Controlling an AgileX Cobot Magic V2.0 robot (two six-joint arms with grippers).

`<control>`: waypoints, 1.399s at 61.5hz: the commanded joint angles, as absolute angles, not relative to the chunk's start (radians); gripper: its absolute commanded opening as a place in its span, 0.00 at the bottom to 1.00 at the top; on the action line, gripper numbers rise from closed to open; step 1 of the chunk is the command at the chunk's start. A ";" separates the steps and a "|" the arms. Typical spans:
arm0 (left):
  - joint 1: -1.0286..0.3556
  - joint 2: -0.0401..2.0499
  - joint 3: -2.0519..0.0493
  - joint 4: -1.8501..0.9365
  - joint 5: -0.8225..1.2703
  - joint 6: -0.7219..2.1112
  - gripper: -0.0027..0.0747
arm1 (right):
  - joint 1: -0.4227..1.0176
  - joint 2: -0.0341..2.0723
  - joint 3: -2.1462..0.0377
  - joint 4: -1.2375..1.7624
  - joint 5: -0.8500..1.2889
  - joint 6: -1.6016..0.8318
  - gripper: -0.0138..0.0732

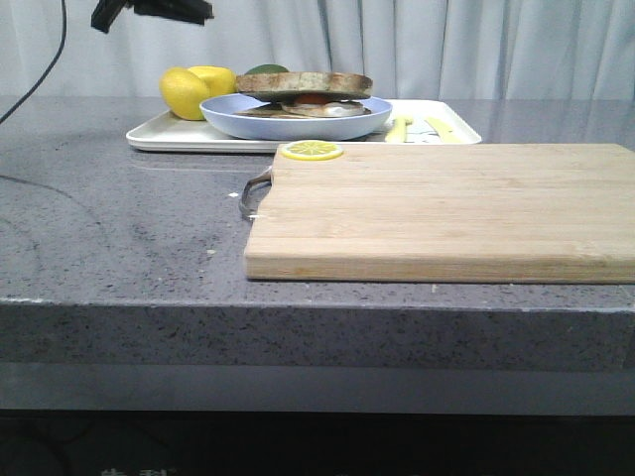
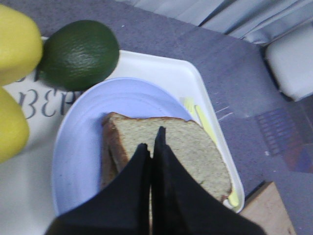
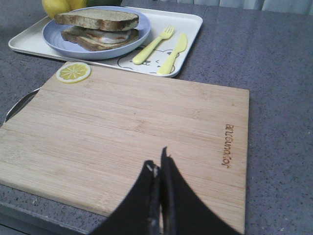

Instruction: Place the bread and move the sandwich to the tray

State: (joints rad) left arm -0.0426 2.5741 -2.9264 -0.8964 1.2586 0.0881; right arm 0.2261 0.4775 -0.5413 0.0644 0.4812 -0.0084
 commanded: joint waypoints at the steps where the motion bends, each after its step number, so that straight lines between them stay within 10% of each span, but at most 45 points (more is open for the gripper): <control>1: -0.047 2.457 -2.967 -0.978 1.258 0.075 0.01 | 0.223 0.478 -0.563 0.062 0.397 -0.008 0.09; 20: -0.092 2.264 -2.904 -0.624 1.258 -0.016 0.01 | 0.223 0.478 -0.563 0.062 0.398 -0.008 0.09; 48: -0.117 1.803 -1.997 -0.221 1.223 0.007 0.01 | 0.223 0.478 -0.563 0.062 0.399 -0.008 0.09; 86: -0.091 1.124 -1.027 -0.121 0.569 0.007 0.01 | 0.223 0.478 -0.563 0.062 0.399 -0.008 0.09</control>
State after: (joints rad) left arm -0.0962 1.2295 -1.0756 -0.1162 0.7029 0.0078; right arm 0.2261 0.4775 -0.5413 0.0644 0.4812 -0.0084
